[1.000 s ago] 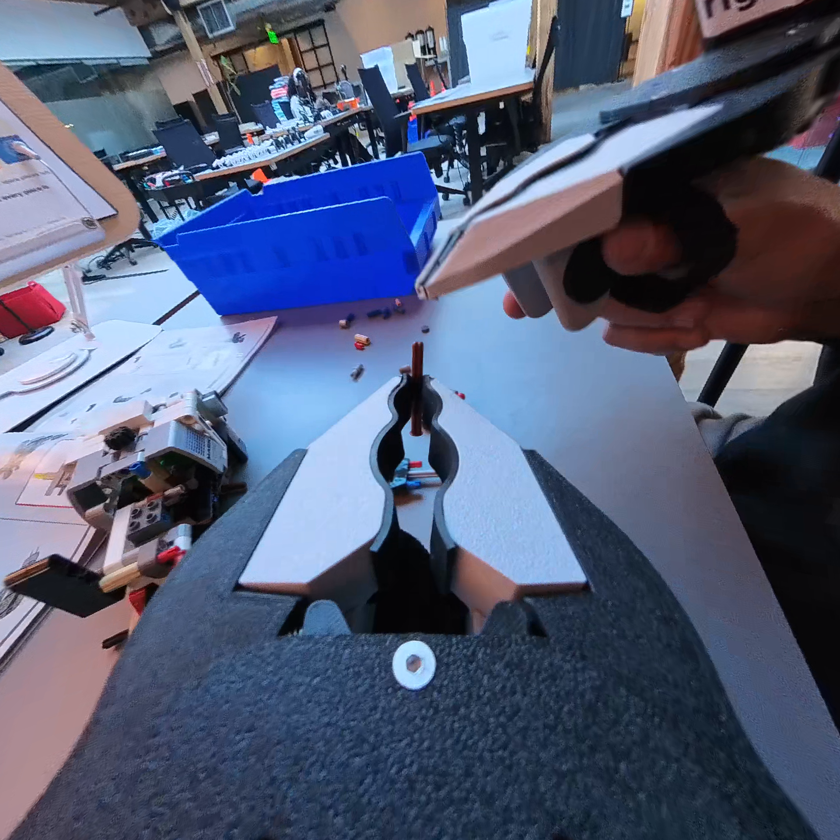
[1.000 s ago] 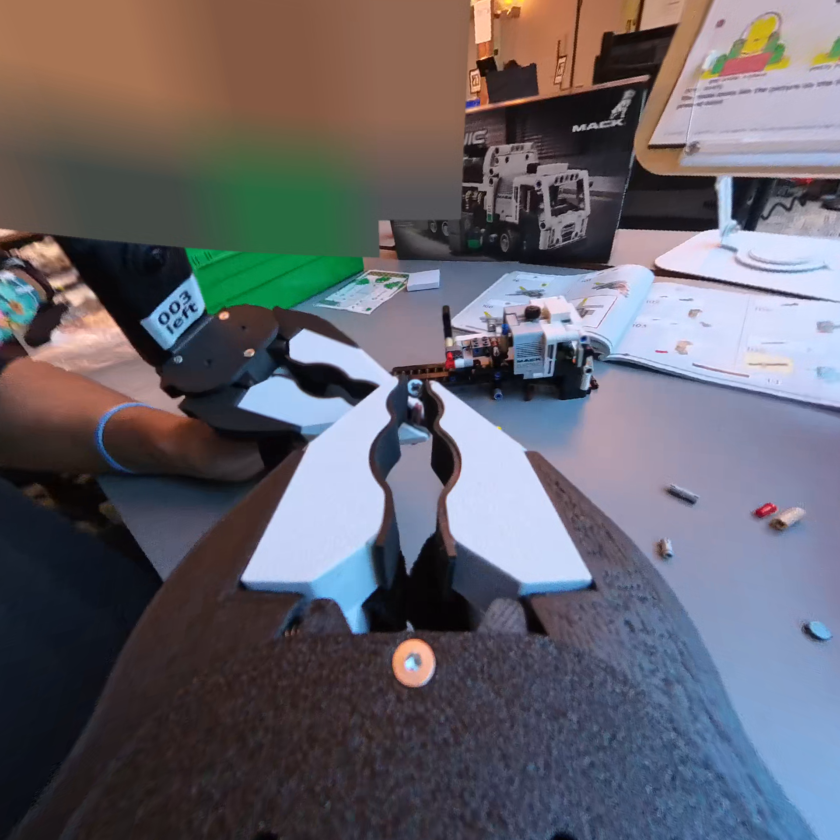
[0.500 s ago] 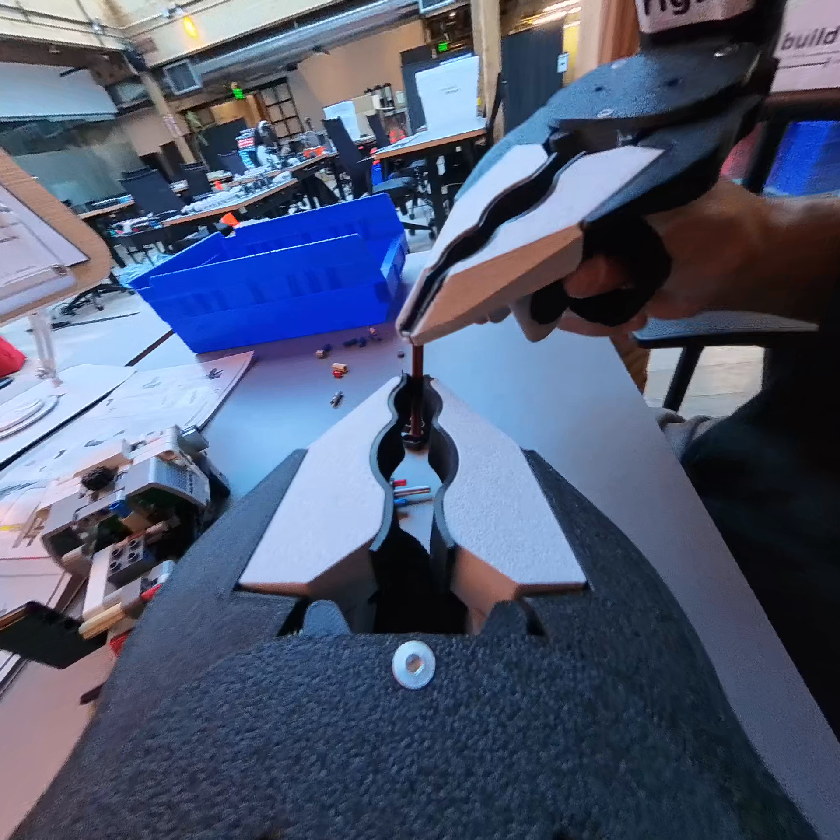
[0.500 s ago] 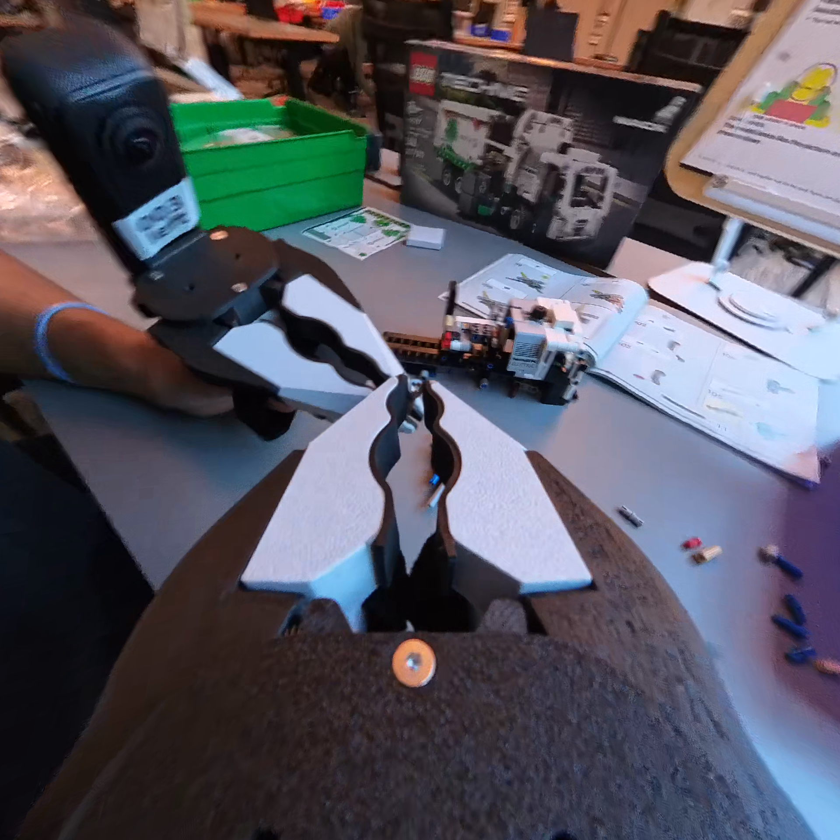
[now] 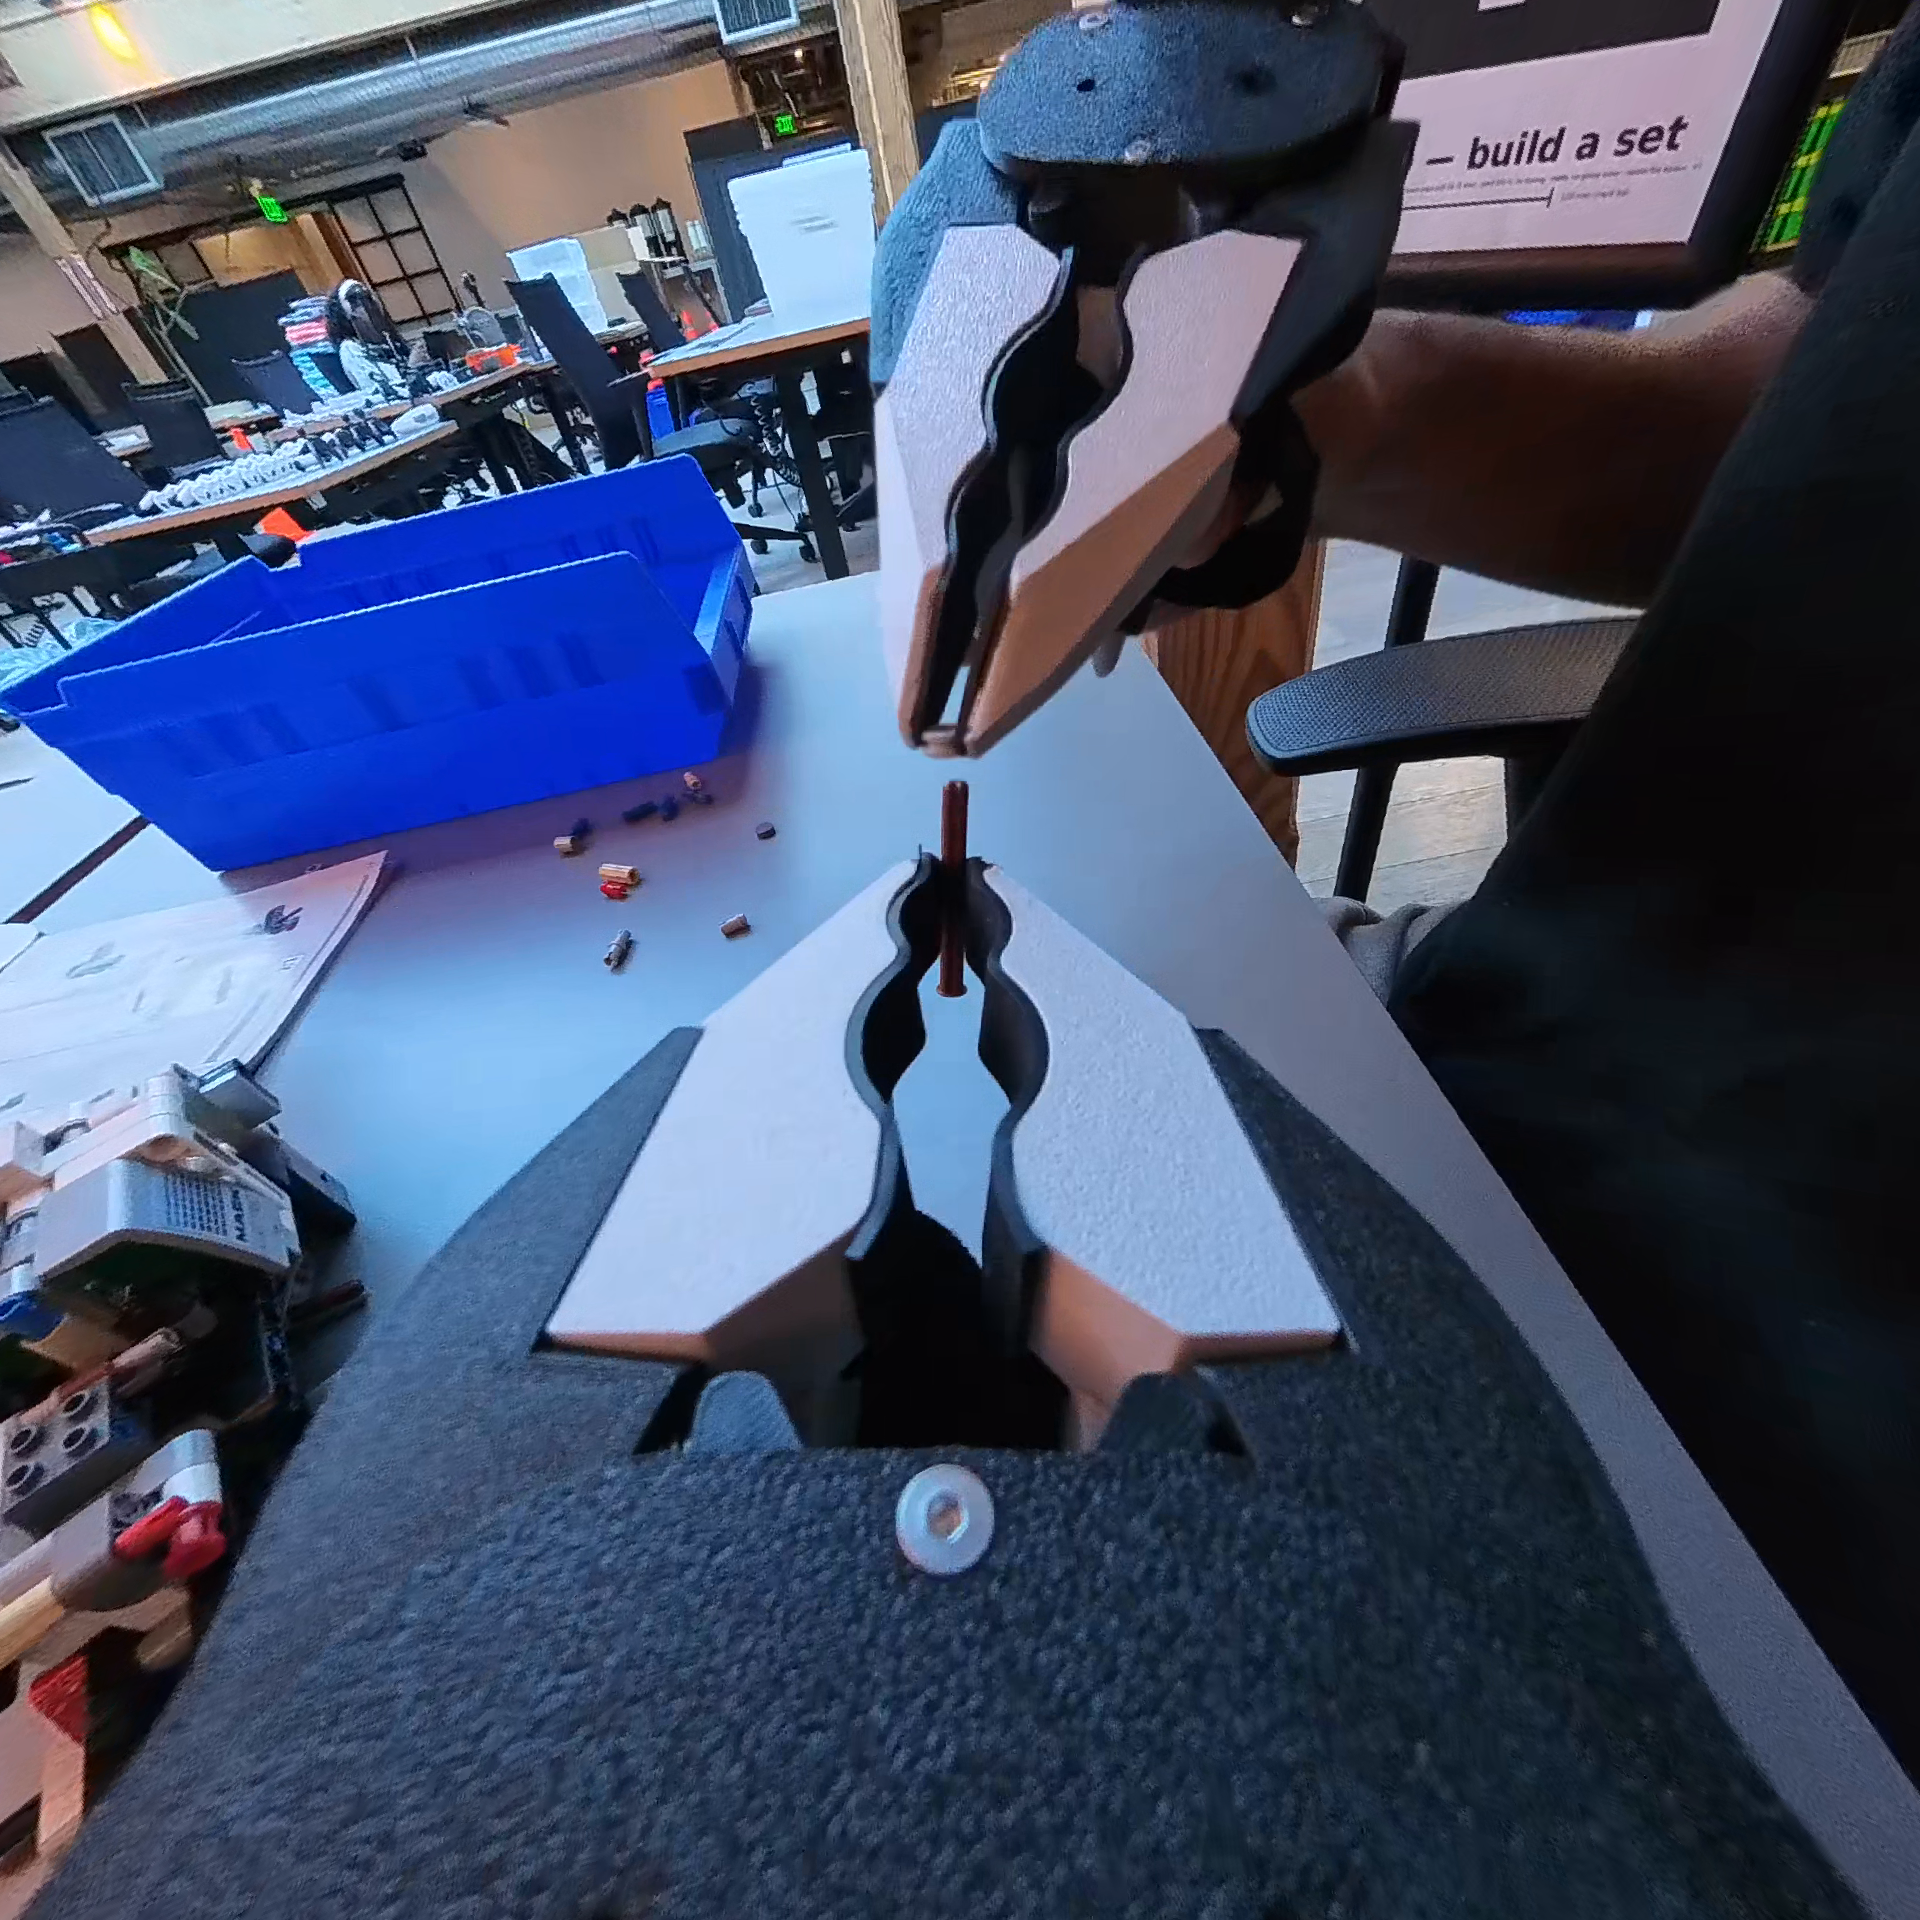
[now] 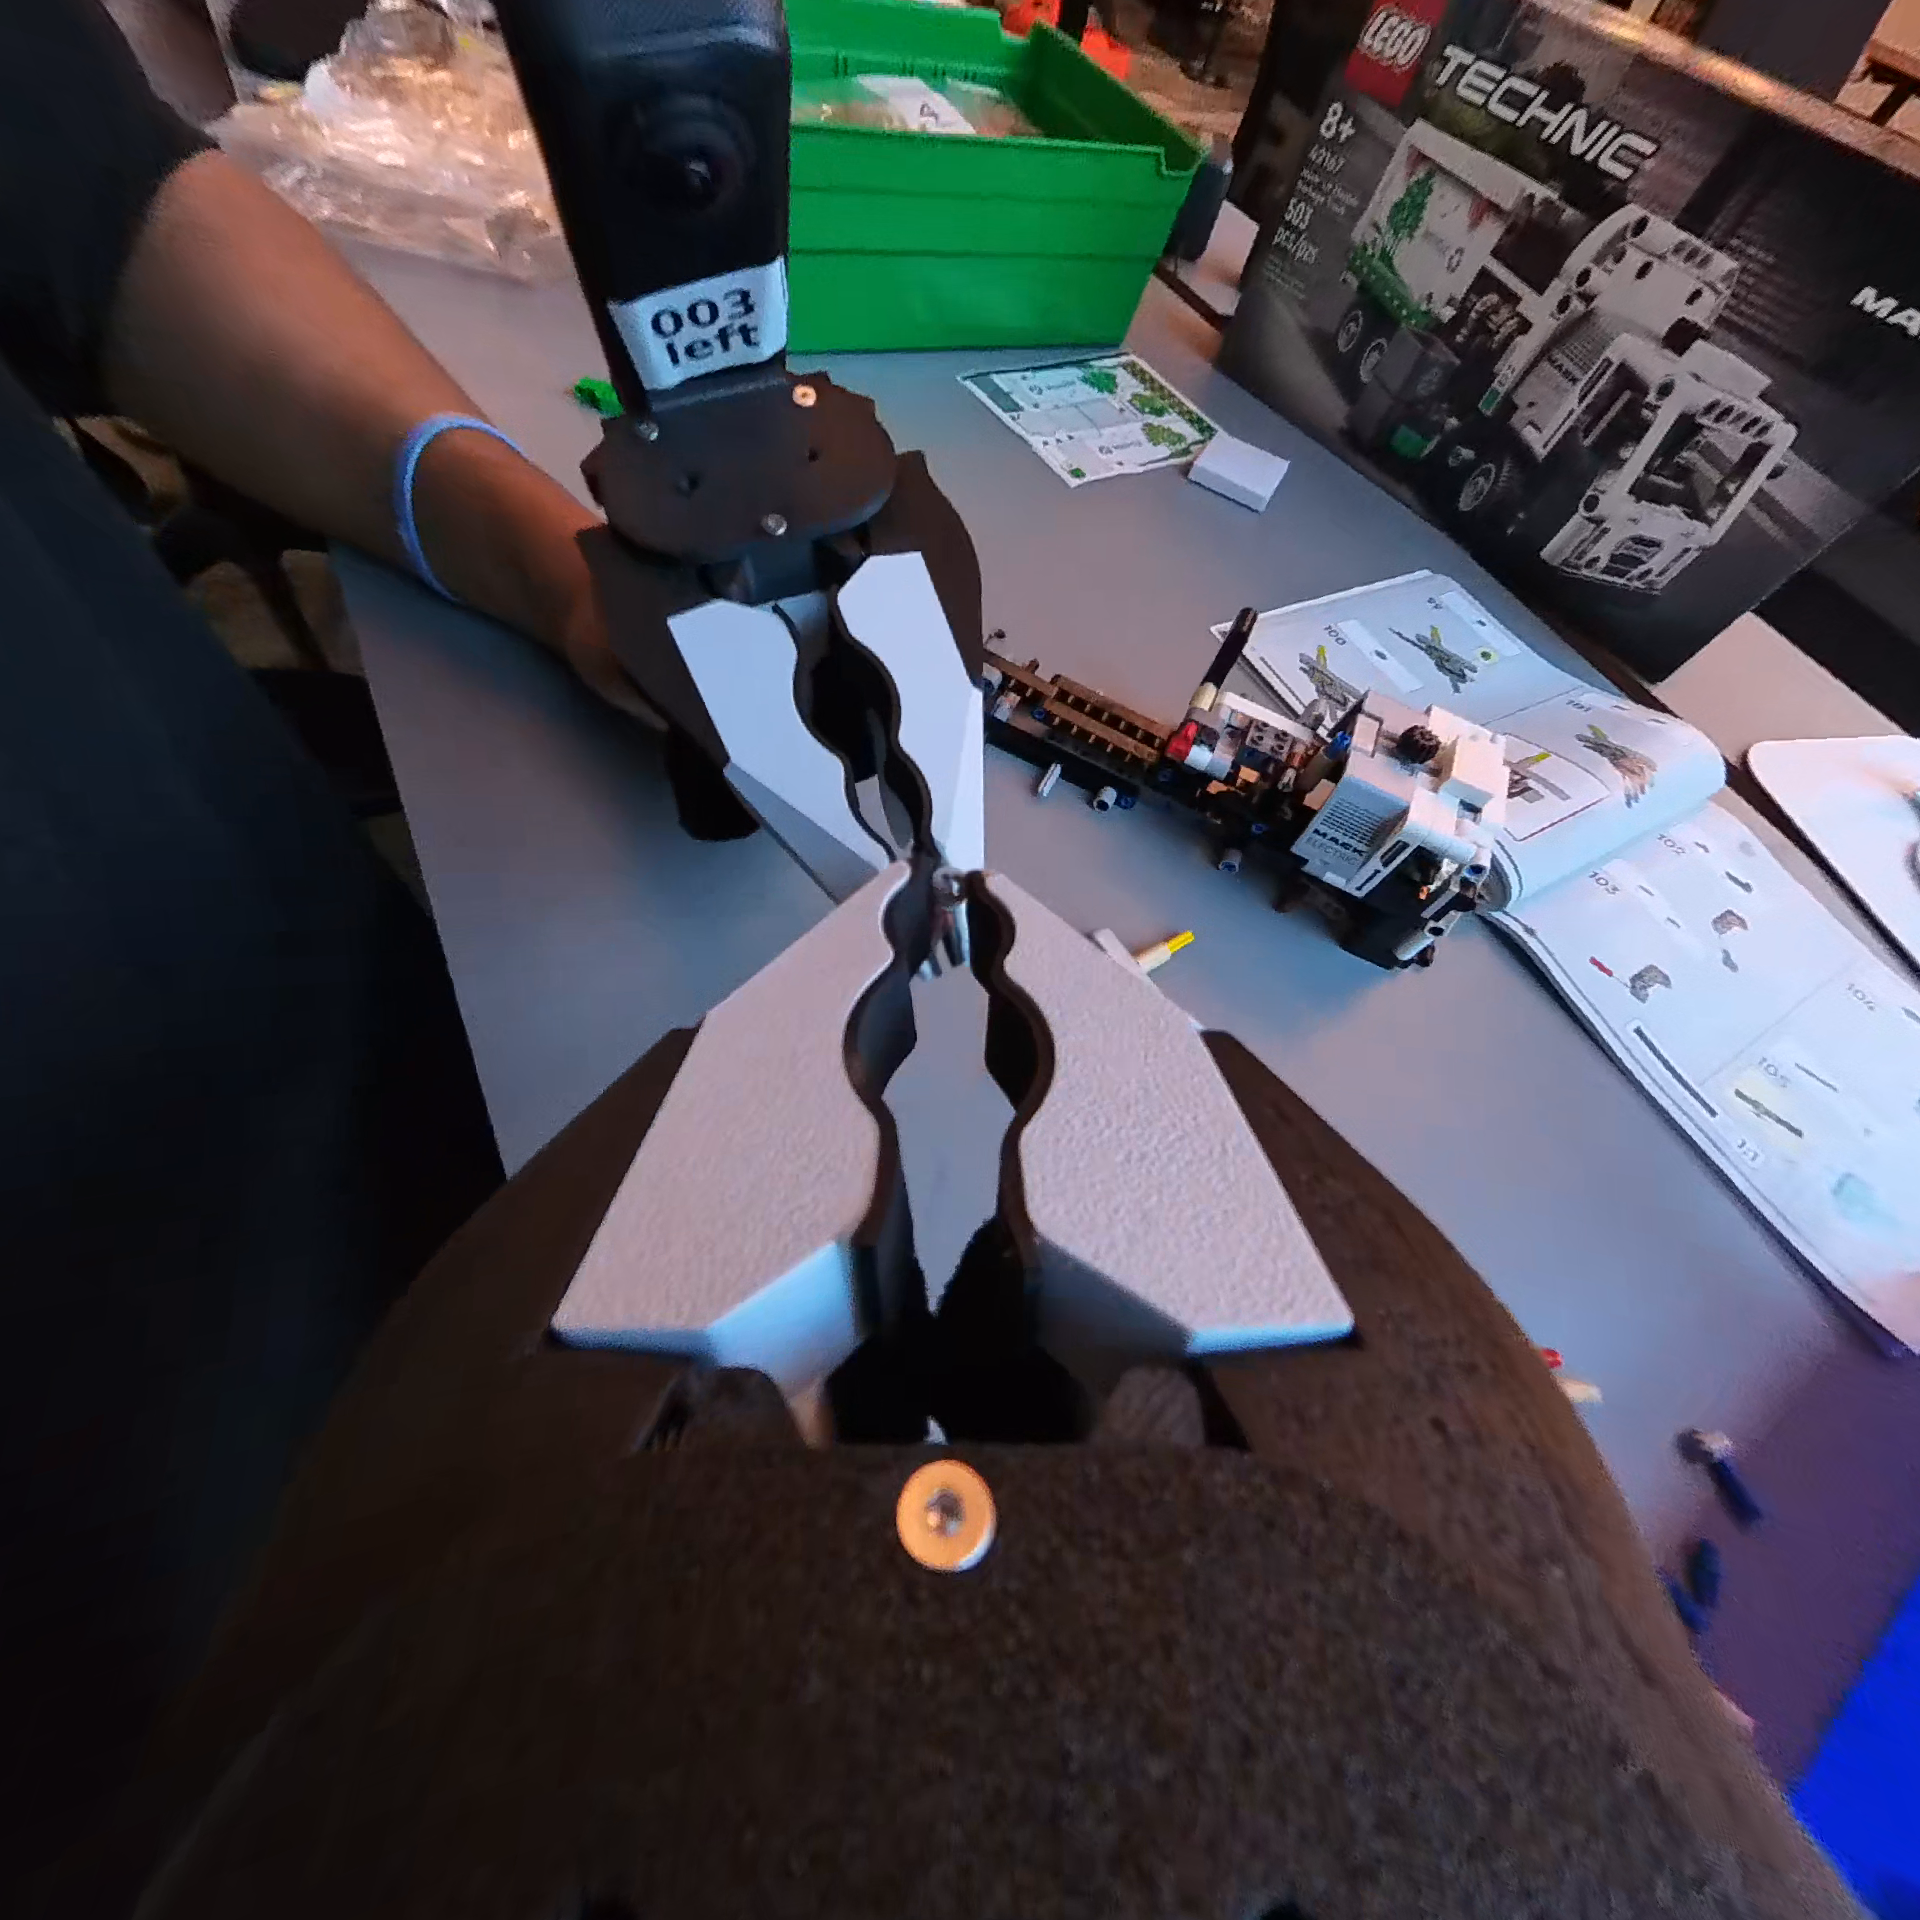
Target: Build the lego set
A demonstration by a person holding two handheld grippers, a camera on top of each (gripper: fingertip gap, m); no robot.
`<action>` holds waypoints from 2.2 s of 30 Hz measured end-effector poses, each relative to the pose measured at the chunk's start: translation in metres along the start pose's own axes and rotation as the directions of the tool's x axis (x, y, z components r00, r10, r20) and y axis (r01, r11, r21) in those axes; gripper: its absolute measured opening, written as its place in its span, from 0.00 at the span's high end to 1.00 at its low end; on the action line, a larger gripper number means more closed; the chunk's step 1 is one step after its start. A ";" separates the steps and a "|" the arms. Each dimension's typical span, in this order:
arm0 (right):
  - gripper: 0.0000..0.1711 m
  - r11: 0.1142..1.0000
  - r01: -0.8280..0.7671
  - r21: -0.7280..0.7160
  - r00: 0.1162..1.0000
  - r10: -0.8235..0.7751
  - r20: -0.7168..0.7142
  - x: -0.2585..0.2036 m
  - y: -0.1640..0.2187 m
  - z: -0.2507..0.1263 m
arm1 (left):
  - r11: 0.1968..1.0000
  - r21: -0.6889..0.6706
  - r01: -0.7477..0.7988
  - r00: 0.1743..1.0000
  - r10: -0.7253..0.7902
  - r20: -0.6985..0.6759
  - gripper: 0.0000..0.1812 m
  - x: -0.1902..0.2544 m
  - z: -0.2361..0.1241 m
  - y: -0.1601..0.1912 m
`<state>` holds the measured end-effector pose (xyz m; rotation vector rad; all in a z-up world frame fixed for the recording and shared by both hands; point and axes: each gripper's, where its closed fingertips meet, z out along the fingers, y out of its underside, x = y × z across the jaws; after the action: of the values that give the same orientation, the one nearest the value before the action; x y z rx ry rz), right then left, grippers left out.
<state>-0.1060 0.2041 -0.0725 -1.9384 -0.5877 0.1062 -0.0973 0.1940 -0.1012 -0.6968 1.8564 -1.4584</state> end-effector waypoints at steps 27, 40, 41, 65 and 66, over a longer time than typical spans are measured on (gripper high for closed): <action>0.97 0.979 0.203 0.024 0.969 -0.204 0.136 -0.011 0.008 0.001 | 0.998 -0.003 0.067 0.989 -0.067 -0.133 1.00 0.012 0.001 -0.001; 0.97 0.969 0.240 0.056 0.964 -0.244 0.104 -0.011 0.013 0.001 | 0.988 -0.043 0.150 0.966 -0.156 -0.206 1.00 0.016 0.002 0.003; 0.97 0.967 0.250 0.054 0.962 -0.254 0.095 -0.011 0.013 0.001 | 0.987 -0.046 0.154 0.965 -0.160 -0.208 1.00 0.016 0.002 0.003; 0.97 0.976 0.217 0.033 0.967 -0.220 0.127 -0.013 0.030 0.004 | 0.959 -0.174 0.223 0.920 -0.266 -0.286 1.00 0.023 0.009 0.016; 0.97 0.977 0.213 0.031 0.968 -0.215 0.131 -0.013 0.030 0.004 | 0.958 -0.176 0.225 0.920 -0.269 -0.286 1.00 0.023 0.009 0.016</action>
<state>-0.1085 0.1915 -0.1030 -1.8492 -0.8796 0.1042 -0.1053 0.1750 -0.1226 -0.8366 2.1898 -1.6881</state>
